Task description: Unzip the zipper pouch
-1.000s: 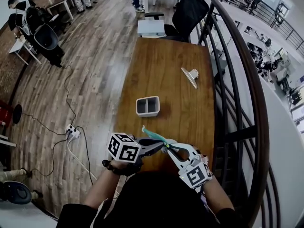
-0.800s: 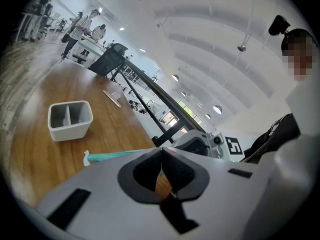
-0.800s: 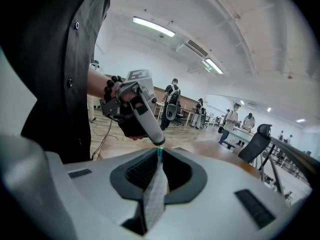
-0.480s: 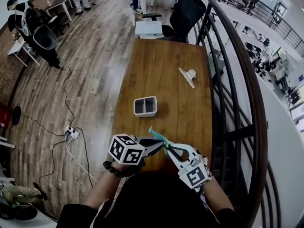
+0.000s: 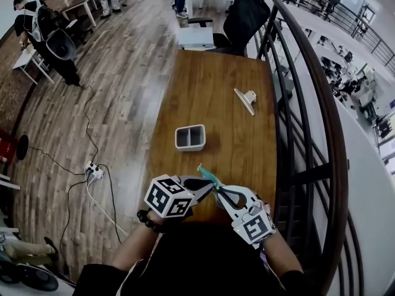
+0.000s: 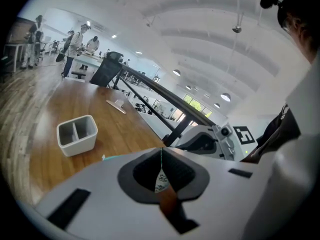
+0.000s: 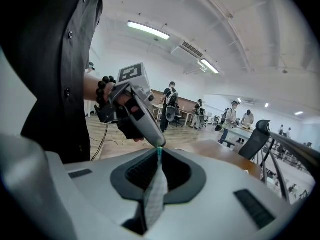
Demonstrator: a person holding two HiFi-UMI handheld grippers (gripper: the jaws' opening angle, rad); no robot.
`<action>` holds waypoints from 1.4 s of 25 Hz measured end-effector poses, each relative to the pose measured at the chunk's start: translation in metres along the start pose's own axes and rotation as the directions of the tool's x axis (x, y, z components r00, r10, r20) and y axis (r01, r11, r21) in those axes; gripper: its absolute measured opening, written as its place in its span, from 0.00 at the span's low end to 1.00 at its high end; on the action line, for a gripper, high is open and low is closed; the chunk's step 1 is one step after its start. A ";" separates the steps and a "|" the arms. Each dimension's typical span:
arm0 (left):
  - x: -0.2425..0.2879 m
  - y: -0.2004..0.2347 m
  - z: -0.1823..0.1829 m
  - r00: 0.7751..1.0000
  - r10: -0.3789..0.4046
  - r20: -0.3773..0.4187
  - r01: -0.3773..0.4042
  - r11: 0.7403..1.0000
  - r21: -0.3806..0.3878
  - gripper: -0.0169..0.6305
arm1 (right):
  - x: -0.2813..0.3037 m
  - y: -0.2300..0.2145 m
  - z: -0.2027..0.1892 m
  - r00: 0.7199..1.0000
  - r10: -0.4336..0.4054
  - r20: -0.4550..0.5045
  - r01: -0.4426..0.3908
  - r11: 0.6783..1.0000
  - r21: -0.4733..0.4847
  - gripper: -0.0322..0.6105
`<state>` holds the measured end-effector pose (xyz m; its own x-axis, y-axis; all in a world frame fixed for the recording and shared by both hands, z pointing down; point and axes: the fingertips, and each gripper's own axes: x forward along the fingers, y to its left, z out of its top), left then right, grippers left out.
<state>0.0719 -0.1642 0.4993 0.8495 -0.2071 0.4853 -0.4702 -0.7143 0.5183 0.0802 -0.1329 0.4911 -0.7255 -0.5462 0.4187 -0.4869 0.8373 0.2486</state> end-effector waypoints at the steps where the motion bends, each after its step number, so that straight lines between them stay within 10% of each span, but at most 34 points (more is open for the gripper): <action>1: 0.000 0.004 0.000 0.999 0.032 -0.005 -0.032 0.999 0.017 0.05 | -0.001 -0.001 0.002 1.000 0.002 0.008 -0.002 1.000 0.000 0.09; 10: -0.012 0.021 0.006 0.998 0.016 0.063 -0.009 0.994 -0.109 0.05 | -0.003 -0.004 0.009 1.000 0.011 0.029 -0.012 1.000 0.017 0.09; 35: -0.036 0.056 0.004 0.983 0.164 0.087 -0.154 0.981 -0.114 0.05 | -0.009 -0.018 0.003 0.999 -0.034 0.011 0.034 0.999 0.003 0.09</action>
<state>0.0158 -0.1998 0.5079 0.7781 -0.3791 0.5008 -0.6197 -0.5932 0.5138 0.0937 -0.1430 0.4809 -0.7140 -0.5746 0.4001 -0.5127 0.8182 0.2603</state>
